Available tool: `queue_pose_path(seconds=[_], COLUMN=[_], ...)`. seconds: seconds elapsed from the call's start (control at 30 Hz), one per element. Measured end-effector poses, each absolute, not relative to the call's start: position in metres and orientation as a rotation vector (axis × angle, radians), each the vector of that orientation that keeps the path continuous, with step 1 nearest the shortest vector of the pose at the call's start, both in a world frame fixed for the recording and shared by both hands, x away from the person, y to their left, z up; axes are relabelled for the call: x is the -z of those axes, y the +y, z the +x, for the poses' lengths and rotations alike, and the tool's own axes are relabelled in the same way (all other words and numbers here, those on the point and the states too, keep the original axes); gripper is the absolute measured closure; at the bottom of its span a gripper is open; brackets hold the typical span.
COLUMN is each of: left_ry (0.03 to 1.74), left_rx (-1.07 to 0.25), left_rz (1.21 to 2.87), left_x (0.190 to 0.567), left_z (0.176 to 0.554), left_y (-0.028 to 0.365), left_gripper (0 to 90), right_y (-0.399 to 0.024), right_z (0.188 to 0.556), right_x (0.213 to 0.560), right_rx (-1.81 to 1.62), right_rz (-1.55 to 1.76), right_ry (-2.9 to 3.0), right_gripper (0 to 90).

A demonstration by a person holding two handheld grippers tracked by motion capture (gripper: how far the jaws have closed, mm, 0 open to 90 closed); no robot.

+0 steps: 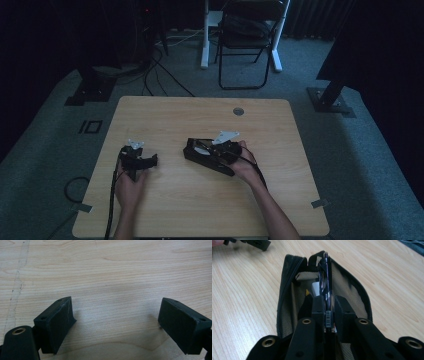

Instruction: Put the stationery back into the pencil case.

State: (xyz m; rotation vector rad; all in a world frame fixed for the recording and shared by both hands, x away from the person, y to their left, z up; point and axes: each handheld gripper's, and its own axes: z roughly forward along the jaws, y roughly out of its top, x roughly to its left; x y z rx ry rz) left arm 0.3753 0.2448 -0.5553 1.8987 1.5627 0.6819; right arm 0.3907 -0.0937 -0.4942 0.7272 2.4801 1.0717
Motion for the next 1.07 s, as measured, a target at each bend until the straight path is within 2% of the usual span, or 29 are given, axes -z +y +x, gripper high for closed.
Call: queue_pose_path(seconds=[0.27,0.47,0.63,1.07], left_ry=[1.563,1.563,1.563,1.564], left_rx=[-0.681,-0.681,-0.682,-0.682], left_rz=[1.898,1.898,1.898,1.898], left_x=[0.555,0.555,0.555,0.555], left_z=[0.375,0.375,0.375,0.375], left_y=[0.245,0.245,0.245,0.245], left_gripper=[13.1,13.1,13.1,13.1], right_y=[-0.091,-0.094,-0.102,-0.149], right_z=[0.389,0.383,0.375,0.368], right_x=[0.498,0.495,0.487,0.475], right_rx=[-1.04,-1.063,-1.115,-1.18], right_rz=[0.717,0.709,0.725,0.873], right_ry=[2.501,2.499,2.455,2.292], right_gripper=[78.5,61.5,52.7,45.7])
